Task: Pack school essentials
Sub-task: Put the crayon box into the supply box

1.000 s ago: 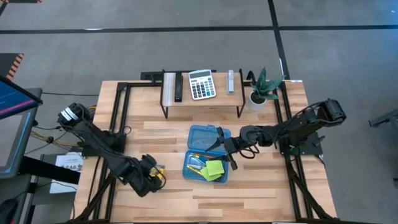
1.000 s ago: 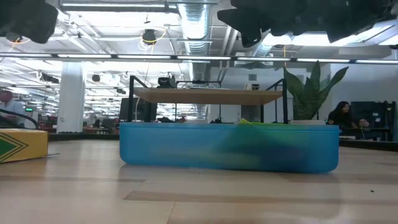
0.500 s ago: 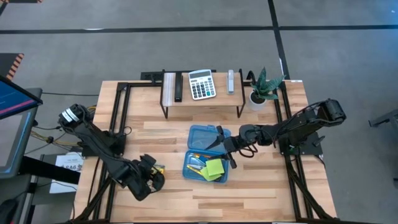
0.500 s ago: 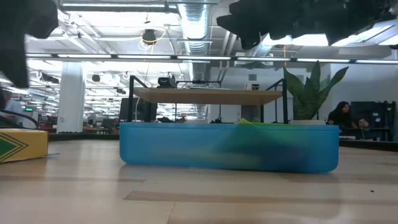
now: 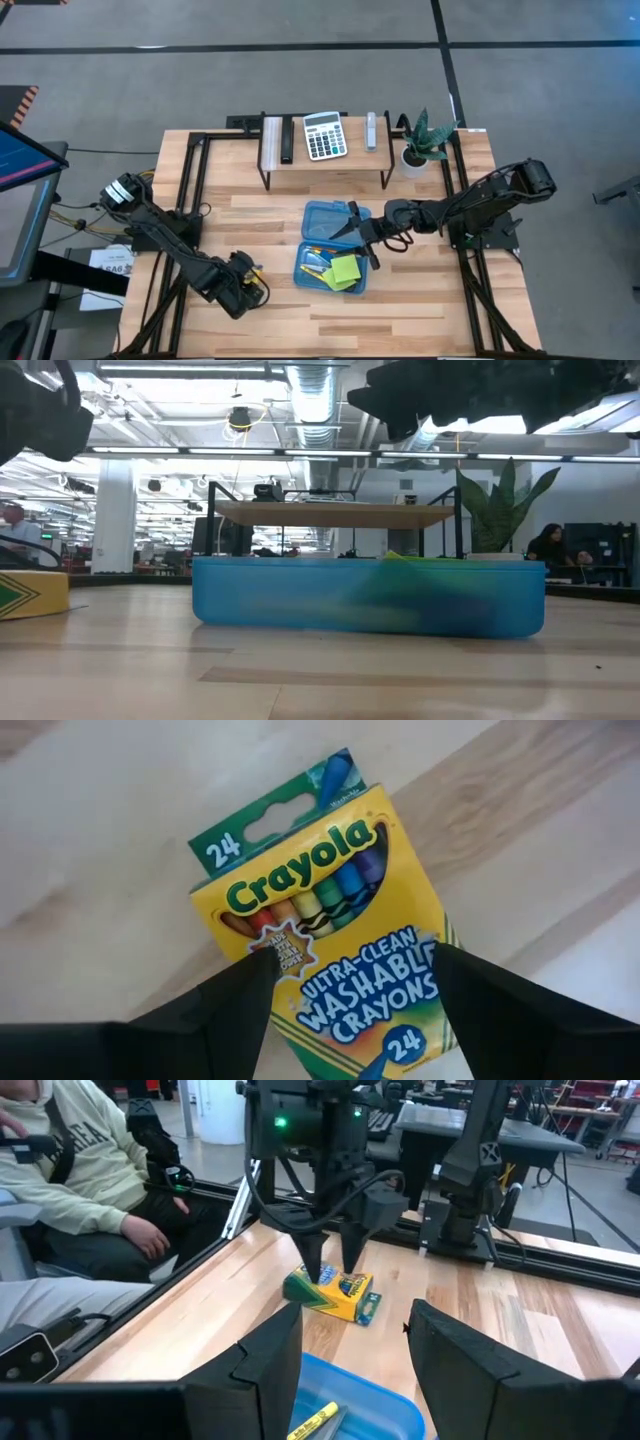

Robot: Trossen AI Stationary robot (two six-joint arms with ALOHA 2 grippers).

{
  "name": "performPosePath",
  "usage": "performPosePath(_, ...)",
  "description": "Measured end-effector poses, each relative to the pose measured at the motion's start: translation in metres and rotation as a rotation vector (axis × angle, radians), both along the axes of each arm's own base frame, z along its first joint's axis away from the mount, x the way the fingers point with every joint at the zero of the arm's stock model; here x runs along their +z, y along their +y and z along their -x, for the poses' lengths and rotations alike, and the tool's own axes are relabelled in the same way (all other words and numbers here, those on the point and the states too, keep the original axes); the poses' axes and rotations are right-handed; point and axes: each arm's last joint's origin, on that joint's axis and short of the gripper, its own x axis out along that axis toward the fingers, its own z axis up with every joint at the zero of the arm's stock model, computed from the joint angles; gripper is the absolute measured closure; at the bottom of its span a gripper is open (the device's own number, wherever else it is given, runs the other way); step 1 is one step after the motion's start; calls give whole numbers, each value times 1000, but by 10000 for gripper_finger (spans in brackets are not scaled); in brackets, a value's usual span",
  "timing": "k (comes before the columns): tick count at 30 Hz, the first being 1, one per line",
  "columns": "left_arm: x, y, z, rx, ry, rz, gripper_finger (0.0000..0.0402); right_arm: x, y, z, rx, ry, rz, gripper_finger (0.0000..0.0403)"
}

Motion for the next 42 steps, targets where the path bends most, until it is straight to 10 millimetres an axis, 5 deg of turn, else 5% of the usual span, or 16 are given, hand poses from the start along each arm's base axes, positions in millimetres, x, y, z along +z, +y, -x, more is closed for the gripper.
performPosePath(12, 14, 18, 4, -99, 36, -60, 137, 0, 0, 0, 1, -4, 6, 202)
performPosePath(32, 20, 7, 21, -308, 80, -112, 136, 0, 1, 0, -2, 10, -28, 202)
performPosePath(42, 20, 15, 14, -97, 91, -54, 61, 0, 0, 0, -5, 9, -27, 202)
